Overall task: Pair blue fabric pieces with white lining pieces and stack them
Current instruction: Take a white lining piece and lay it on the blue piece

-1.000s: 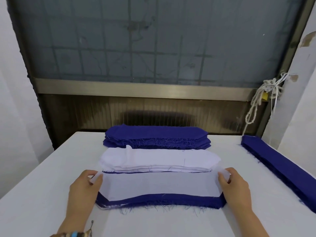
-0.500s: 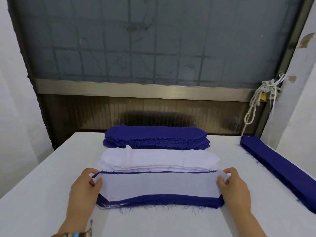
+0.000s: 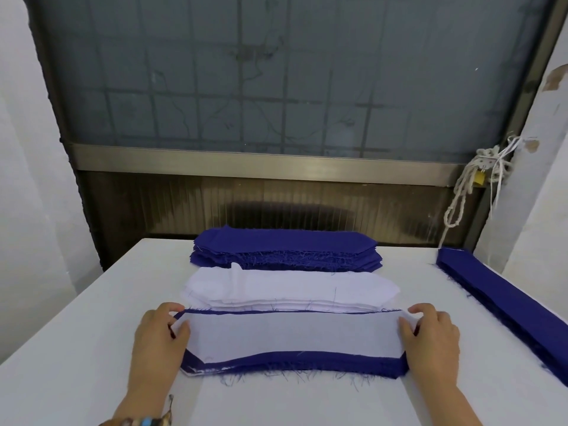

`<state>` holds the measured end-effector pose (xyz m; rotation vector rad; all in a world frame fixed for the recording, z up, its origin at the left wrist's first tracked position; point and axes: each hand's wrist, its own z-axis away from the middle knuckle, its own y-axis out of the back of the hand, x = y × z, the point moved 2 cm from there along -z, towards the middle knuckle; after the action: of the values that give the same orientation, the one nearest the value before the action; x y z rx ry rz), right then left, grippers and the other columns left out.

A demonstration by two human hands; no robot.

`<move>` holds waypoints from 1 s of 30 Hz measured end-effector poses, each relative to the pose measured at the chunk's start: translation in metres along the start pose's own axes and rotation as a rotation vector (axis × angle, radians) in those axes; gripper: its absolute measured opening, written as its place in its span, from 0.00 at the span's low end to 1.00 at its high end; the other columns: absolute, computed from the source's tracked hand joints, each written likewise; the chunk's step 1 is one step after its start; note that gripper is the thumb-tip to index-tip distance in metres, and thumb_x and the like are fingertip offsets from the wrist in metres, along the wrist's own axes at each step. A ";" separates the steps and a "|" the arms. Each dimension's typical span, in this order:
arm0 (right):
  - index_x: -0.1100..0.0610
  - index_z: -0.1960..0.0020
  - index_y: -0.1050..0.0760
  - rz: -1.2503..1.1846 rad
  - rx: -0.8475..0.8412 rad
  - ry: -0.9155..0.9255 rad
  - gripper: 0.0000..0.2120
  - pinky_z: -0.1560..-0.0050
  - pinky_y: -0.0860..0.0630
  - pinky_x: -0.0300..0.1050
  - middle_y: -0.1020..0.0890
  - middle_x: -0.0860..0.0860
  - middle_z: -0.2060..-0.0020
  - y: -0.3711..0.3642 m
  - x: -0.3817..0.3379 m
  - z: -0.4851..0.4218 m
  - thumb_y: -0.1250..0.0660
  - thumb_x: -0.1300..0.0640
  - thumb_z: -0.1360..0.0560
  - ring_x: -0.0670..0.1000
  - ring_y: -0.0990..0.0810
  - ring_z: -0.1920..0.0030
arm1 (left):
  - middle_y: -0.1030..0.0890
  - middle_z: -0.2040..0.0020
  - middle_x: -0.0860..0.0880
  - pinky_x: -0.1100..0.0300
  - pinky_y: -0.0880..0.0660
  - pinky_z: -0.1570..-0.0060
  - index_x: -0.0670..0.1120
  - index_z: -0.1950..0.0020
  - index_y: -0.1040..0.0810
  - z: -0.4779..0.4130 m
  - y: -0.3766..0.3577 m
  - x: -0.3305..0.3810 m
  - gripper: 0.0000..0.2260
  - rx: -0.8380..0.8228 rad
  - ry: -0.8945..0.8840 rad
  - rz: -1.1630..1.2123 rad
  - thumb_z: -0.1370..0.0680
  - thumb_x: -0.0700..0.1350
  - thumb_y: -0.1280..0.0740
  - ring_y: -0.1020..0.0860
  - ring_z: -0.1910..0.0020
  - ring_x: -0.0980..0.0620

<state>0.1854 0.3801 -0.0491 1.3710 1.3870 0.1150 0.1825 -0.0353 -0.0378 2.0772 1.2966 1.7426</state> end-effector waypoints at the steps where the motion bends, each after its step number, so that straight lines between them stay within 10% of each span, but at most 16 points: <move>1: 0.55 0.46 0.24 0.032 0.053 0.030 0.09 0.52 0.29 0.54 0.25 0.57 0.53 0.001 -0.002 0.000 0.30 0.56 0.25 0.59 0.29 0.52 | 0.24 0.49 0.43 0.51 0.27 0.52 0.49 0.44 0.23 0.000 0.001 0.002 0.12 0.044 -0.050 -0.057 0.26 0.38 0.29 0.26 0.54 0.45; 4: 0.51 0.53 0.22 0.046 0.118 0.224 0.07 0.56 0.32 0.51 0.23 0.54 0.53 0.003 -0.011 0.003 0.26 0.58 0.28 0.58 0.28 0.52 | 0.24 0.48 0.50 0.51 0.27 0.50 0.53 0.46 0.22 0.001 0.001 0.013 0.13 0.091 -0.289 -0.080 0.27 0.39 0.27 0.27 0.51 0.49; 10: 0.45 0.57 0.25 -0.131 -0.205 0.536 0.08 0.55 0.31 0.44 0.24 0.39 0.62 -0.001 -0.023 0.011 0.31 0.57 0.24 0.45 0.28 0.57 | 0.22 0.58 0.56 0.68 0.29 0.55 0.55 0.58 0.19 0.006 -0.016 0.008 0.09 -0.323 -0.387 0.158 0.25 0.40 0.28 0.24 0.54 0.54; 22: 0.51 0.59 0.30 0.066 -0.566 0.462 0.10 0.62 0.32 0.37 0.26 0.46 0.66 -0.005 -0.043 0.003 0.37 0.47 0.22 0.44 0.31 0.64 | 0.25 0.67 0.51 0.59 0.27 0.61 0.55 0.61 0.23 -0.007 -0.022 0.027 0.06 -0.410 -0.312 -0.102 0.26 0.47 0.29 0.28 0.67 0.56; 30: 0.50 0.64 0.34 0.240 -0.429 0.412 0.15 0.69 0.34 0.38 0.28 0.46 0.71 -0.019 -0.068 -0.018 0.42 0.46 0.20 0.46 0.30 0.69 | 0.25 0.64 0.54 0.66 0.33 0.66 0.53 0.64 0.27 -0.045 -0.037 0.055 0.11 -0.451 -0.265 -0.330 0.23 0.53 0.34 0.27 0.65 0.58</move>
<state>0.1400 0.3347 -0.0153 1.1782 1.4156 0.8458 0.1226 0.0064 -0.0040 1.6628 0.9880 1.4011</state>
